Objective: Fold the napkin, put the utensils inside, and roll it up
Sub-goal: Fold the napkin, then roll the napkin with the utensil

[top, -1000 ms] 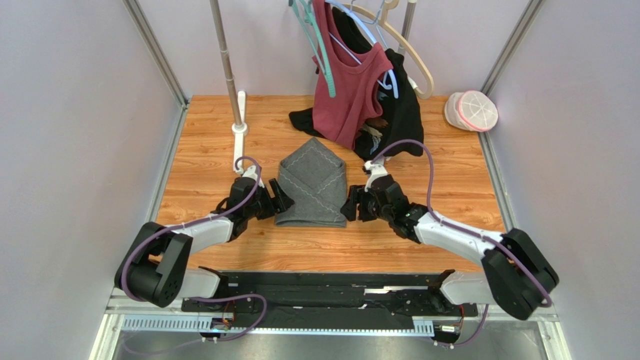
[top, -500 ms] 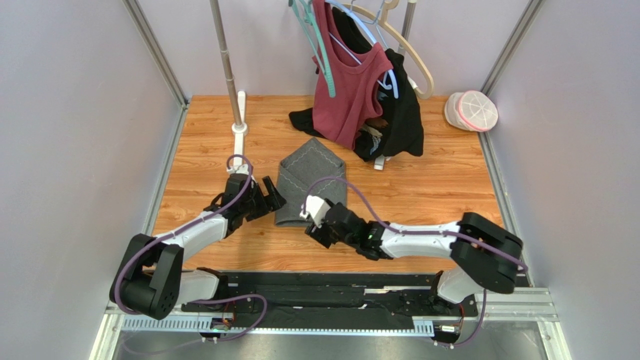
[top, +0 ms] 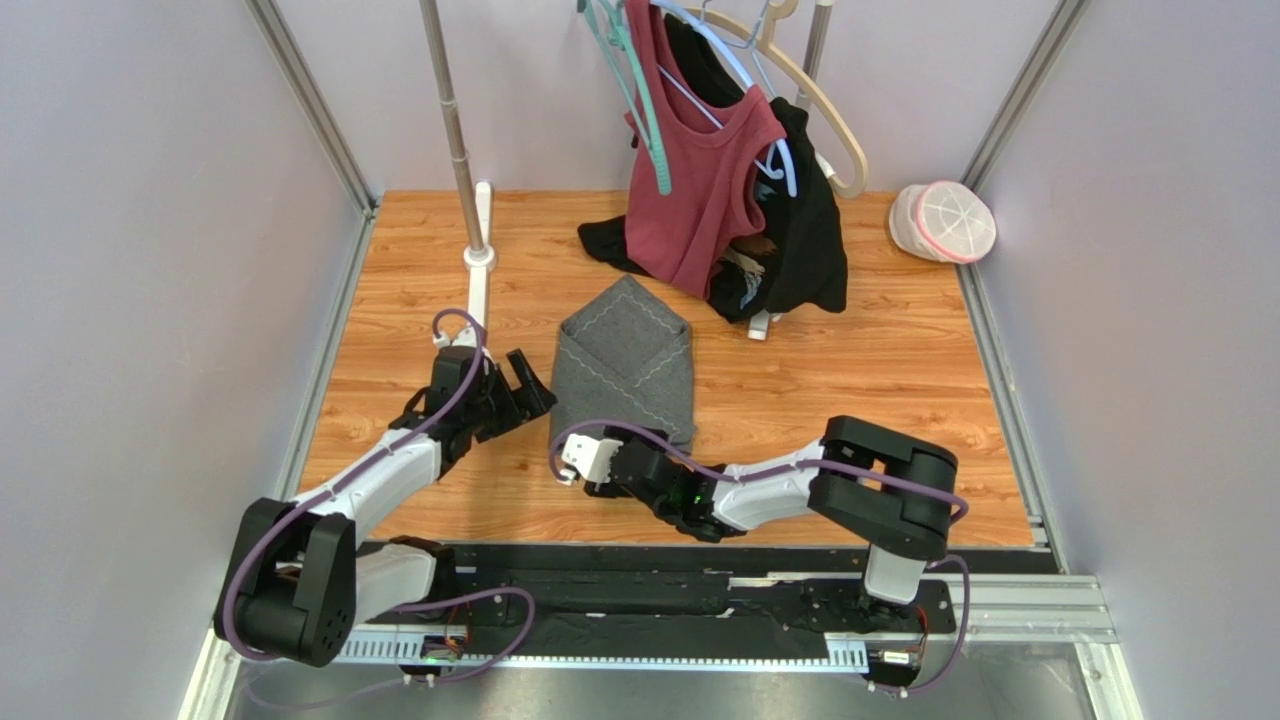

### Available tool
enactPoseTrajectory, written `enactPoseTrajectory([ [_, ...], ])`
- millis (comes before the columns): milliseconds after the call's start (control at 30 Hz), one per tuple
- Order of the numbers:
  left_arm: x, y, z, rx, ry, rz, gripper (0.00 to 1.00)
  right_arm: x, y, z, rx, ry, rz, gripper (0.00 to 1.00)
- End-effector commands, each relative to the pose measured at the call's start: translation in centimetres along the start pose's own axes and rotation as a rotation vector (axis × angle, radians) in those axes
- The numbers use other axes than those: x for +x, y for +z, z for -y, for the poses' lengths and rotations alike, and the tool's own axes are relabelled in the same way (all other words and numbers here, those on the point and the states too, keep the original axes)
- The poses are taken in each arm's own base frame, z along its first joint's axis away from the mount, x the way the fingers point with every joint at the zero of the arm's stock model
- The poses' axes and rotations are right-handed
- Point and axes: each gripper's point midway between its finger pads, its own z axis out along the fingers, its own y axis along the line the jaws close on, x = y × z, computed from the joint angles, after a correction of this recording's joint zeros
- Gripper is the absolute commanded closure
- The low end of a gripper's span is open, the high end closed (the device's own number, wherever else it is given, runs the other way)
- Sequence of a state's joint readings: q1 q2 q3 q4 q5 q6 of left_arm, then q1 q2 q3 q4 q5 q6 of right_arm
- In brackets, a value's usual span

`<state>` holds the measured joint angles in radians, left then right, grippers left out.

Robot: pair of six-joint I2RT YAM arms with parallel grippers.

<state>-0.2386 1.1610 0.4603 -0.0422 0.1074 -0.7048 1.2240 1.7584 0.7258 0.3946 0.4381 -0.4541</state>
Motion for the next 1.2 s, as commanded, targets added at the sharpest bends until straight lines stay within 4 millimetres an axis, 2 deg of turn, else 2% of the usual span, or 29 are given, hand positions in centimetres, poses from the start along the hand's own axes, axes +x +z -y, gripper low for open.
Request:
enactPoseTrajectory([
  [0, -1.1, -0.5, 0.7, 0.032, 0.019, 0.024, 0.06, -1.1, 1.1, 0.8, 0.081, -0.067, 0.029, 0.39],
  [267, -1.3, -0.6, 0.6, 0.036, 0.019, 0.022, 0.06, 0.4, 2.1, -0.1, 0.08, -0.111, -0.006, 0.44],
  [367, -1.3, -0.6, 0.5, 0.038, 0.021, 0.02, 0.06, 0.9, 2.3, -0.4, 0.08, -0.118, -0.019, 0.55],
  [400, -1.2, -0.5, 0.4, 0.036, 0.021, 0.017, 0.06, 1.0, 2.3, -0.4, 0.081, -0.117, -0.021, 0.61],
  [467, -1.3, -0.5, 0.5, 0.04, 0.022, 0.017, 0.06, 1.1, 2.4, -0.4, 0.083, -0.117, -0.025, 0.62],
  [500, -1.3, -0.5, 0.5, 0.04, 0.022, 0.017, 0.06, 1.2, 2.4, -0.6, 0.076, -0.12, -0.028, 0.69],
  [567, -1.2, -0.5, 0.4, 0.039, 0.025, 0.012, 0.06, 1.3, 2.4, -0.7, 0.071, -0.118, -0.034, 0.74],
  [700, -1.2, -0.5, 0.5, 0.046, 0.035, 0.011, 0.06, 1.0, 2.3, -1.4, 0.014, -0.104, -0.036, 0.94],
  [767, -1.2, -0.5, 0.5, 0.044, 0.042, 0.009, 0.06, 0.7, 2.0, -1.7, -0.018, -0.085, -0.051, 1.0],
  [1000, -0.8, -0.8, 0.1, 0.031, 0.075, -0.012, 0.05, -0.9, 0.2, -2.7, -0.176, 0.01, -0.082, 1.0],
  [1167, -0.8, -1.4, 0.0, 0.032, 0.113, -0.002, 0.04, -1.9, -0.9, -2.5, -0.274, 0.097, -0.106, 1.0],
])
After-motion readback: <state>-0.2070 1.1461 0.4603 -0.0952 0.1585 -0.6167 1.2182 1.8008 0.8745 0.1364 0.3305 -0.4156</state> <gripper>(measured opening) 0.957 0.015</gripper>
